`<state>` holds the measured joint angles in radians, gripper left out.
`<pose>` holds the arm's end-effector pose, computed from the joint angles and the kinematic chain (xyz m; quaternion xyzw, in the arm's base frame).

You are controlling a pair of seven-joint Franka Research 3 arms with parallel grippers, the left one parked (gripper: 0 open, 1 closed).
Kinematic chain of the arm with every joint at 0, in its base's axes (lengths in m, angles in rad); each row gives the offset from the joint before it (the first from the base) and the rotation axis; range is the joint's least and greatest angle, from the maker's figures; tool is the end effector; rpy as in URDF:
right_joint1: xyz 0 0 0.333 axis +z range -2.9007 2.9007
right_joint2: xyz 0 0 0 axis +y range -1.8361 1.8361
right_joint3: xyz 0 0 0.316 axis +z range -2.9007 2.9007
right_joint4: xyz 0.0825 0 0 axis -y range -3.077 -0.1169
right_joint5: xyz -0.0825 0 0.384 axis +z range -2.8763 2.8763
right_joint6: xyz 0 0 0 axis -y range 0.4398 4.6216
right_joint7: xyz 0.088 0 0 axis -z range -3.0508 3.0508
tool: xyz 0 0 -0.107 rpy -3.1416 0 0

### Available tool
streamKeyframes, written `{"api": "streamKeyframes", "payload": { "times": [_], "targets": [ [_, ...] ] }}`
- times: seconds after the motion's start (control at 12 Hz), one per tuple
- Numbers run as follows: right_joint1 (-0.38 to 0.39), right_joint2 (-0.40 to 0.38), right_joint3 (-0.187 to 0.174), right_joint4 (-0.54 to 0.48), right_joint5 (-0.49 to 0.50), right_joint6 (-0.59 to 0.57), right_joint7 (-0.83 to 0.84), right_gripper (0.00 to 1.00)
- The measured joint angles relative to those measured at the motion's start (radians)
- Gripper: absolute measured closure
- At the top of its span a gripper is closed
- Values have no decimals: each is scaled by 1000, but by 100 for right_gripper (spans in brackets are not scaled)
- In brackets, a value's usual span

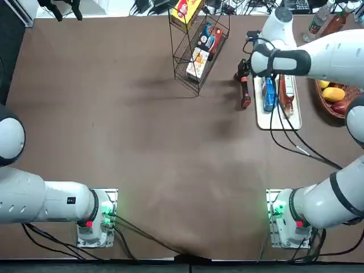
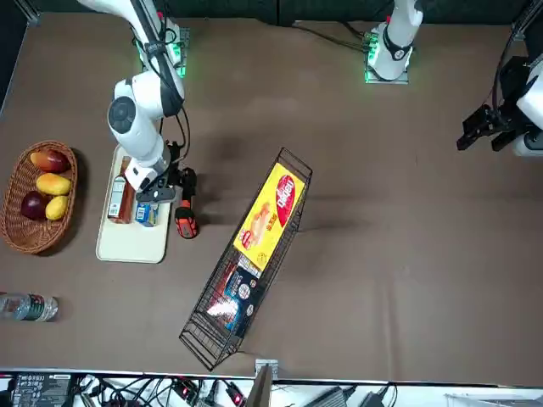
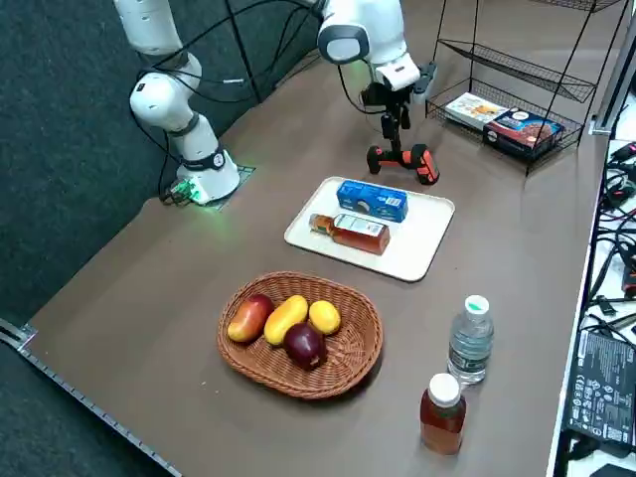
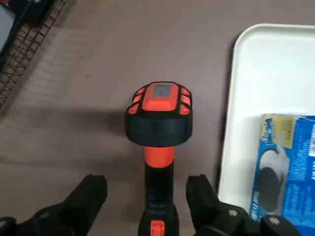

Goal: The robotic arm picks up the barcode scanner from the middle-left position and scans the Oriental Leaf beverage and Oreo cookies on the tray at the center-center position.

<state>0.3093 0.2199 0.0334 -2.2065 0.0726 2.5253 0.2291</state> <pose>0.5293 0.1879 0.2898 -0.9981 -0.0276 -0.0400 0.0389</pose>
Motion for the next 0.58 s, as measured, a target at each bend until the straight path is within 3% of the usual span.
{"api": "streamKeyframes", "payload": {
  "times": [0.58],
  "targets": [
    [9, 65, 0, -1, 0, 46, 1, 0]
  ]
}}
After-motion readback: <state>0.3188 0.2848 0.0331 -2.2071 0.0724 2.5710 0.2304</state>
